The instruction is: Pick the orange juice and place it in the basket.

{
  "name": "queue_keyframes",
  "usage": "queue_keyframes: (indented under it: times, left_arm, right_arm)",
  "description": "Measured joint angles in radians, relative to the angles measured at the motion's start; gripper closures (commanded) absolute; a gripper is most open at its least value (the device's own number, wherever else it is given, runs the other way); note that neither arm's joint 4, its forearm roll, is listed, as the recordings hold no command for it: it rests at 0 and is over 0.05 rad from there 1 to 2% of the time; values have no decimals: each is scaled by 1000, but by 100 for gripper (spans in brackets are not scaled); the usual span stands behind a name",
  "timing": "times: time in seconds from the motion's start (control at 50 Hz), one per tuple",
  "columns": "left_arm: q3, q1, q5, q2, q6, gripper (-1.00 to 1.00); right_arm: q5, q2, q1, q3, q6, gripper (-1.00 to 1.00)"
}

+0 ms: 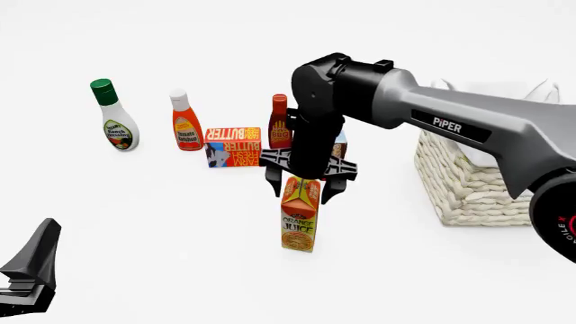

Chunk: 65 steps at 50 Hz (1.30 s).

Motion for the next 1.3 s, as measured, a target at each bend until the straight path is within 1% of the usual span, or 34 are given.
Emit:
queue_keyframes:
  times: [0.32,0.34,0.5,0.66,1.1,1.3]
  left_arm:
    - [0,0,0,0,0,-100]
    - [0,0,0,0,0,-100]
    - [0,0,0,0,0,-100]
    - [0,0,0,0,0,-100]
    - [0,0,0,0,0,-100]
    - [0,0,0,0,0,-100]
  right_arm:
    - [-20,8,-2,20,0,-100]
    - [-21,8,-4,22,-1,100]
    - [-31,4,-9,27,-21,100]
    - [-29,5,-12,24,-29,100]
    - [0,-64,43,28,5,100]
    - [3,-96,55,44,4,100]
